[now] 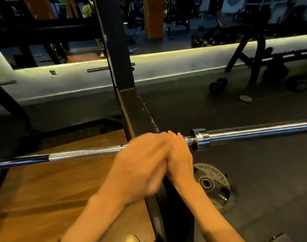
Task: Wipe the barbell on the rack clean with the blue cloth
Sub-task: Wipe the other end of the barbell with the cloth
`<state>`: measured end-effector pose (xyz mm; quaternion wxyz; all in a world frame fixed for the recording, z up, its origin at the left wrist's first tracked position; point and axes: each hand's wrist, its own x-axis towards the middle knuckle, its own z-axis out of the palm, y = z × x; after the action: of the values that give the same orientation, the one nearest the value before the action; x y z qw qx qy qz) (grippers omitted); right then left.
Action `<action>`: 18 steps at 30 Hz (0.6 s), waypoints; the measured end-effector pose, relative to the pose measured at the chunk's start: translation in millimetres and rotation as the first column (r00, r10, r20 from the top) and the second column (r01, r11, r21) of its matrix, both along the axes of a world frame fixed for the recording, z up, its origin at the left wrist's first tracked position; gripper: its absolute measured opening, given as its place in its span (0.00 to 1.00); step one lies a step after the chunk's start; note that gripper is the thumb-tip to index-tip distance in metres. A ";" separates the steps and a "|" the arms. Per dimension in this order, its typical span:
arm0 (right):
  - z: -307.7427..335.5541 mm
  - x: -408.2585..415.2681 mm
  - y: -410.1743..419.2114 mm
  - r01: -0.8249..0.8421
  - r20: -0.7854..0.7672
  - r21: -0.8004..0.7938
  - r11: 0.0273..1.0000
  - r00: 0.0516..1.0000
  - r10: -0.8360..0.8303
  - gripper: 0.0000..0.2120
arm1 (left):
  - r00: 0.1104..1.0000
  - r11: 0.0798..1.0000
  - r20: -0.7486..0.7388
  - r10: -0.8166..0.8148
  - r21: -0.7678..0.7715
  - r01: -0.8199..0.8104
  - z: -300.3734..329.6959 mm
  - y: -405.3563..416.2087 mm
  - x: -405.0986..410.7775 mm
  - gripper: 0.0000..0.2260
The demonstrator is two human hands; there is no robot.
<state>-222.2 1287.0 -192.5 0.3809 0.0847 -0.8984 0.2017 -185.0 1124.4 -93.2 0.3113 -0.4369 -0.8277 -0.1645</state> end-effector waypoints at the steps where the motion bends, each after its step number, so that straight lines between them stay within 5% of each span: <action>1: 0.1 -2.0 -7.1 -0.035 -0.016 -0.020 0.999 0.999 0.034 0.17 | 0.997 0.993 0.013 0.074 0.091 -0.075 2.4 -16.3 -10.7 0.16; 3: -1.8 -4.5 -20.5 -0.094 -0.001 -0.039 0.995 0.996 0.094 0.18 | 0.945 0.943 0.134 0.299 0.111 -0.314 -0.8 -48.2 -39.0 0.13; 7: -3.7 0.7 -21.6 -0.155 0.099 0.099 0.983 0.984 0.145 0.21 | 0.766 0.811 0.266 0.585 -0.172 -0.559 -43.4 -93.2 -79.6 0.21; 10: 8.1 0.9 8.1 -0.110 0.186 0.175 0.978 0.980 0.077 0.20 | 0.756 0.793 0.241 0.609 -0.219 -0.569 -68.5 -98.4 -78.6 0.26; 14: 4.7 2.7 19.7 0.193 0.192 0.081 0.978 0.960 -0.205 0.21 | 0.755 0.791 0.235 0.612 -0.174 -0.587 -73.0 -94.6 -79.7 0.25; 18: -2.7 1.2 -40.8 0.047 0.197 -0.105 0.993 0.980 -0.026 0.20 | 0.763 0.797 0.232 0.604 -0.149 -0.585 -74.8 -93.7 -80.2 0.27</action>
<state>-221.1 1246.2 -195.2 0.2986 0.0269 -0.9204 0.2509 -265.2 1030.7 -167.9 0.2178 -0.1361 -0.9626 -0.0866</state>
